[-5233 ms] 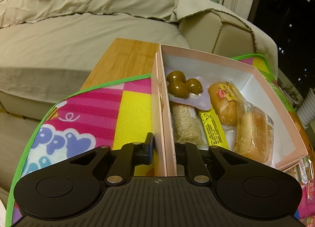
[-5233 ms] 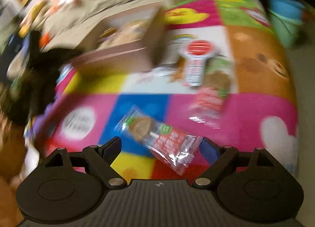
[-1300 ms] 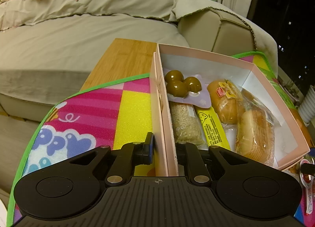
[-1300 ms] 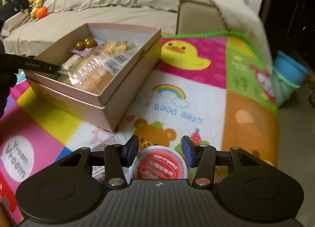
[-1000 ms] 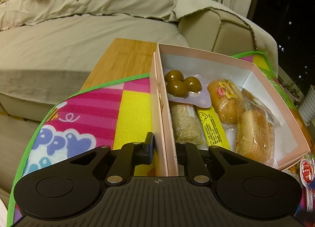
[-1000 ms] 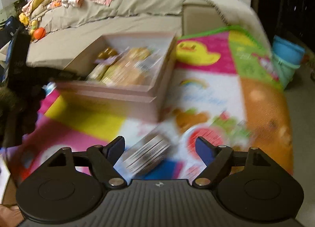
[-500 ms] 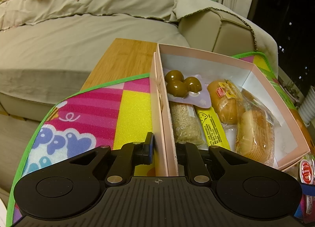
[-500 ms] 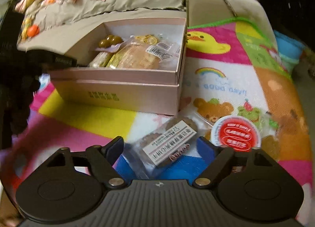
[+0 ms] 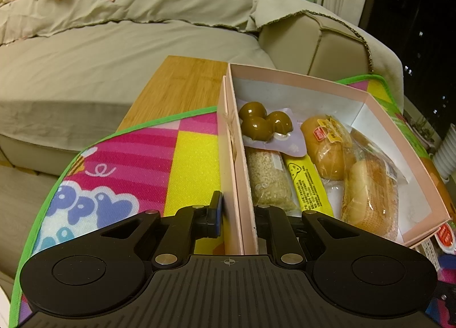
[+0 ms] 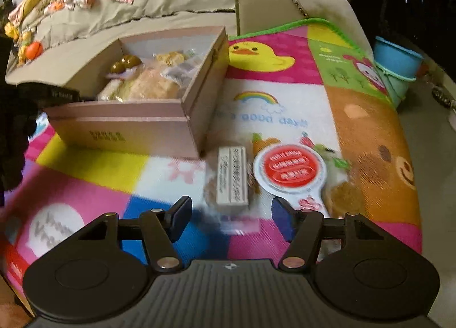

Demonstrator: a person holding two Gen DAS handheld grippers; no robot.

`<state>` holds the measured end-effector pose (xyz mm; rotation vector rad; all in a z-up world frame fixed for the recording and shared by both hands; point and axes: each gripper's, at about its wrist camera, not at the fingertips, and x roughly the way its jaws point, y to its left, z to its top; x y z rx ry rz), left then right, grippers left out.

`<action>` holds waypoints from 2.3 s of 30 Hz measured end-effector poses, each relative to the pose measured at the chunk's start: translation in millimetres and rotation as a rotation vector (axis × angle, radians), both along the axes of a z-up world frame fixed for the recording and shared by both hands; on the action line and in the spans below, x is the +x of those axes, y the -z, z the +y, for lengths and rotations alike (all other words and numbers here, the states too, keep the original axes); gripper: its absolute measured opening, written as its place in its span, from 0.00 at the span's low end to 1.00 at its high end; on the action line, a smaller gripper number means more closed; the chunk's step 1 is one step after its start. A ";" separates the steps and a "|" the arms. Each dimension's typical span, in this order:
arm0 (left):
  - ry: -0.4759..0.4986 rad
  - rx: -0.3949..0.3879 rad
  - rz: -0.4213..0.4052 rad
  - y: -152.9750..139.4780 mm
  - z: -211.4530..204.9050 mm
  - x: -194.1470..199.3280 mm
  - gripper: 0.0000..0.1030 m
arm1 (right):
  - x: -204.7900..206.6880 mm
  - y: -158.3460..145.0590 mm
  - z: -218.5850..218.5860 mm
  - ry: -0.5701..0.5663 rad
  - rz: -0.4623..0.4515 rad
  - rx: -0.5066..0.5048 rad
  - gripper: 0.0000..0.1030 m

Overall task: Organize objects
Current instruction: 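Reach the right gripper to the white-labelled snack packet and grasp it, then carry the white-labelled cookie packet into the box and open the right gripper, then reach the right gripper to the red-labelled hawthorn stick packet and grasp it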

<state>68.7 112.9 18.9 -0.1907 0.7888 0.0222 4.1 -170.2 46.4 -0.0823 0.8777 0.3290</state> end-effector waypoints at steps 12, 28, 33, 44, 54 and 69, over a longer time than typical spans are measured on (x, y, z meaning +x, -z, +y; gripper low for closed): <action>0.001 0.003 0.000 0.8 0.4 -1.3 0.14 | 20.8 1.9 21.1 -0.072 -0.037 -0.058 0.39; -0.001 0.002 -0.010 2.0 0.7 -3.3 0.14 | -33.3 -72.1 1.0 -0.078 -0.069 0.005 0.33; 0.000 0.002 -0.010 1.5 0.2 -3.0 0.14 | -30.2 -122.5 16.4 -0.127 -0.177 0.079 0.33; 0.001 0.000 -0.012 0.3 0.4 -3.3 0.14 | 36.4 -186.1 80.5 -0.166 -0.364 0.267 0.59; 0.003 0.002 -0.012 -2.3 -1.5 -1.6 0.14 | 40.4 -123.4 28.6 -0.038 -0.273 0.163 0.67; 0.006 0.008 -0.010 -0.5 -2.1 -2.9 0.14 | -16.2 -10.5 -68.2 0.215 -0.067 -0.072 0.70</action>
